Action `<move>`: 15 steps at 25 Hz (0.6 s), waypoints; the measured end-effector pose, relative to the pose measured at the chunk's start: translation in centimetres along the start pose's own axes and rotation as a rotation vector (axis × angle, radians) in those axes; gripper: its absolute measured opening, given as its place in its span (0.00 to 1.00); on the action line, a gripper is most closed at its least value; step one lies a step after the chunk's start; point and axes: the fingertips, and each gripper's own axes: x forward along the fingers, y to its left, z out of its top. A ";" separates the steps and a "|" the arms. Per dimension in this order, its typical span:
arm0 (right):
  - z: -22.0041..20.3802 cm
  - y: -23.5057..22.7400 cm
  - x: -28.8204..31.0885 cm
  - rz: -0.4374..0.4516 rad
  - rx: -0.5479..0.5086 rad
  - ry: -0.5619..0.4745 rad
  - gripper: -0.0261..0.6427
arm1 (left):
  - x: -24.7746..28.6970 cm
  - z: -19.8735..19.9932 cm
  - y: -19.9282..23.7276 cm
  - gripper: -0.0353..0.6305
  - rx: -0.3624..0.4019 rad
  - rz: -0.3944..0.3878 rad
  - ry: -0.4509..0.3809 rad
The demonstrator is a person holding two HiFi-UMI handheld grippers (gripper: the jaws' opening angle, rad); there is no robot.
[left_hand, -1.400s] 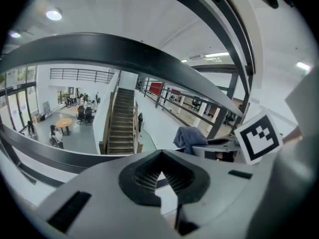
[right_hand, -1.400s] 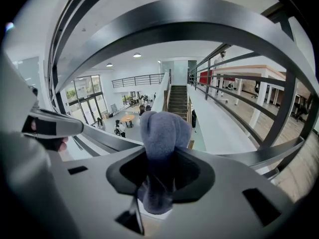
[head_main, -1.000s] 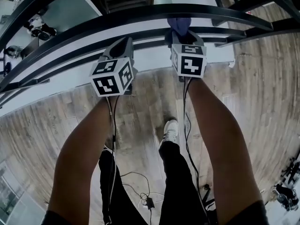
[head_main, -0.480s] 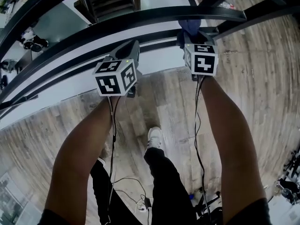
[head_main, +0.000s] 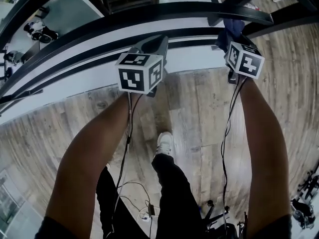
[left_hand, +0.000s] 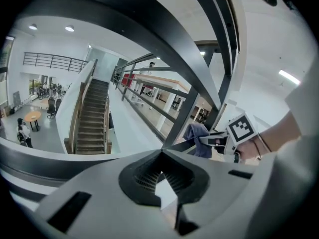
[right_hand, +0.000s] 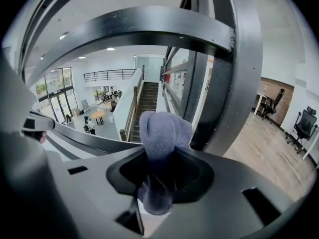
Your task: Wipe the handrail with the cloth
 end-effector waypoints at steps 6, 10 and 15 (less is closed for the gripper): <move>0.4 6.9 -0.8 0.125 0.003 -0.095 0.23 | -5.0 -2.7 4.9 0.05 -0.106 0.073 -0.031; -1.3 17.6 -2.5 0.237 -0.042 -0.096 0.23 | -10.0 -4.7 9.1 0.05 -0.104 0.075 -0.035; -3.4 34.9 -4.7 0.398 -0.087 -0.056 0.23 | -20.3 -7.7 18.7 0.05 -0.193 0.202 -0.041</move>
